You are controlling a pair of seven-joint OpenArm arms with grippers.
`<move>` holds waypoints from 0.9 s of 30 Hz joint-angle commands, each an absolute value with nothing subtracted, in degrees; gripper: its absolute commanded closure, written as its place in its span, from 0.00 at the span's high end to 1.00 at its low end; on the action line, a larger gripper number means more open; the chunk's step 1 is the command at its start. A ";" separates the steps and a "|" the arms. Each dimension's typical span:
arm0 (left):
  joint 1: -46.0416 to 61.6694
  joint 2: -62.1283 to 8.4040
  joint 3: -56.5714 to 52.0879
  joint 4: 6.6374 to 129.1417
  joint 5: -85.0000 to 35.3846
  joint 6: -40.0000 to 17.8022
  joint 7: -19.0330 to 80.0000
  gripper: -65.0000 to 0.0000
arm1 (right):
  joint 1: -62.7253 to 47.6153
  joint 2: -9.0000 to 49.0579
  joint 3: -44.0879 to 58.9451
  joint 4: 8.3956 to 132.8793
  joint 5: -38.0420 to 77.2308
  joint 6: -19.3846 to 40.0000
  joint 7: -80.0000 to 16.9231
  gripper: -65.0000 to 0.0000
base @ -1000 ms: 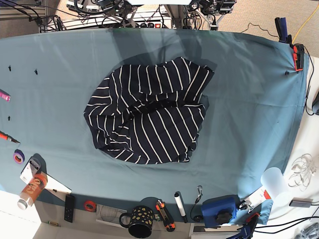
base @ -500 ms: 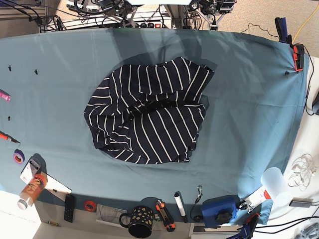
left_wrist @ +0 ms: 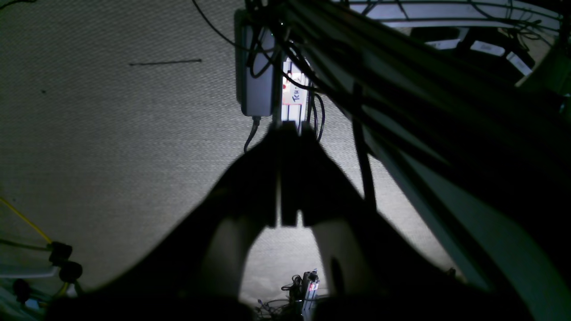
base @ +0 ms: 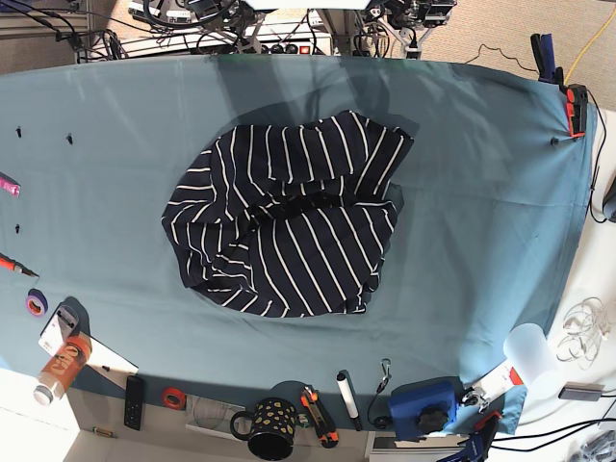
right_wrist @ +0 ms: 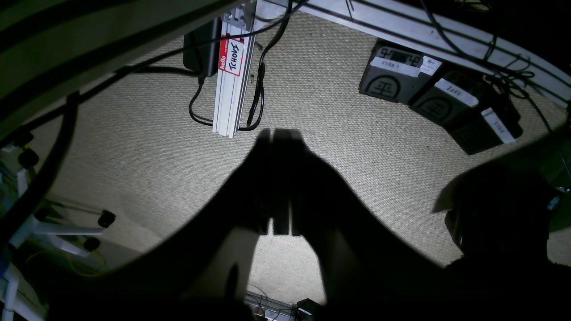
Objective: Layout the t-shirt on the table in an organized manner, then fold the t-shirt properly
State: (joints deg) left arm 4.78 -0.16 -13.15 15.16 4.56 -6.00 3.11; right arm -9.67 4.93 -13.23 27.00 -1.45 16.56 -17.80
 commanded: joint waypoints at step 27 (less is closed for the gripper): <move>29.87 -9.23 -12.93 45.91 -6.98 -6.61 9.37 0.00 | -24.51 20.34 -13.13 53.78 6.68 17.06 -27.20 0.00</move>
State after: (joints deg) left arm 29.28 -8.80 -12.78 45.63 -6.85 -6.44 9.74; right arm -24.32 19.73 -13.28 53.63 6.85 16.80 -27.22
